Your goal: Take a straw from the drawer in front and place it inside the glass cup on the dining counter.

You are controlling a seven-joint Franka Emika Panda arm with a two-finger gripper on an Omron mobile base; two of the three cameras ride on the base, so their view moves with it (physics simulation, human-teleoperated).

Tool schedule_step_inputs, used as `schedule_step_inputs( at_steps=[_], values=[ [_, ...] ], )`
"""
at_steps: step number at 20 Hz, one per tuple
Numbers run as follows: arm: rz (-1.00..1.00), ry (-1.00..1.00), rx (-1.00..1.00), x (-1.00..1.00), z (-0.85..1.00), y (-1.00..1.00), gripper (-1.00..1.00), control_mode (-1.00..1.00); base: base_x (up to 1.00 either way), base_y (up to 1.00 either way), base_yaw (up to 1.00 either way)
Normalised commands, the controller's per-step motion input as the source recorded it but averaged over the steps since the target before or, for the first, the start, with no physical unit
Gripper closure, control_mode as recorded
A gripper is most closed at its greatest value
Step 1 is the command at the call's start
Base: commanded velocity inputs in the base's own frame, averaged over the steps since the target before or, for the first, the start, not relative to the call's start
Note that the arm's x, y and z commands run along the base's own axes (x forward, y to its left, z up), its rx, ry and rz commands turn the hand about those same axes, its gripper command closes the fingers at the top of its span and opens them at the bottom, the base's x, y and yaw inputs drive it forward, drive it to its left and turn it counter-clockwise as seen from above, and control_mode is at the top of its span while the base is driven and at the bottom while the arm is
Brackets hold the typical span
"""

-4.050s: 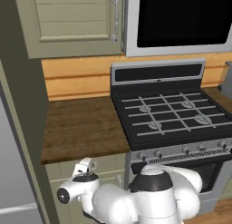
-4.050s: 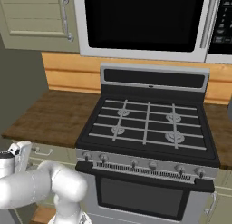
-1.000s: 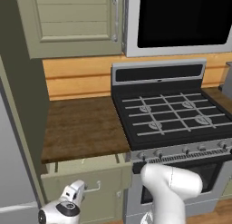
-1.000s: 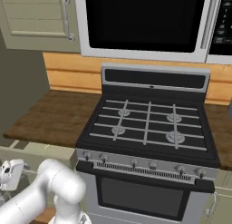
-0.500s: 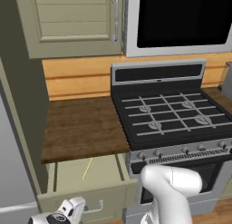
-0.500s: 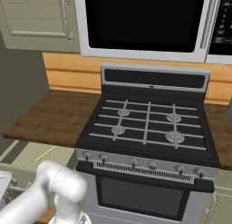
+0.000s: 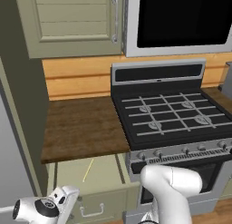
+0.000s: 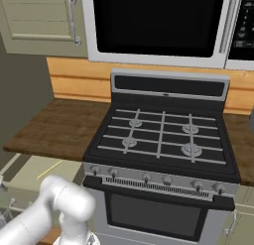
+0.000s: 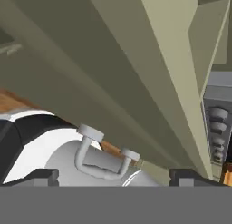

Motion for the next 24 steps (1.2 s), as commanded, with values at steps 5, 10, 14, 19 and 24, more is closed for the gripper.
schedule_step_inputs(
  at_steps=[5,10,14,19,24],
  values=[
    [-0.07,0.27,0.01,0.22,1.0,0.05,-1.0,-1.0,0.0,0.0,0.0],
    [-0.01,0.3,0.09,0.11,1.0,-0.35,-1.0,-1.0,0.0,0.0,0.0],
    [-0.03,0.23,0.16,0.15,0.93,-0.73,-1.0,-1.0,0.0,0.0,0.0],
    [0.0,0.12,0.27,0.14,0.0,-0.97,-1.0,-1.0,0.0,0.0,0.0],
    [0.06,-0.01,0.36,-0.02,-0.65,-0.9,-1.0,-1.0,0.0,0.0,0.0]
  ],
)
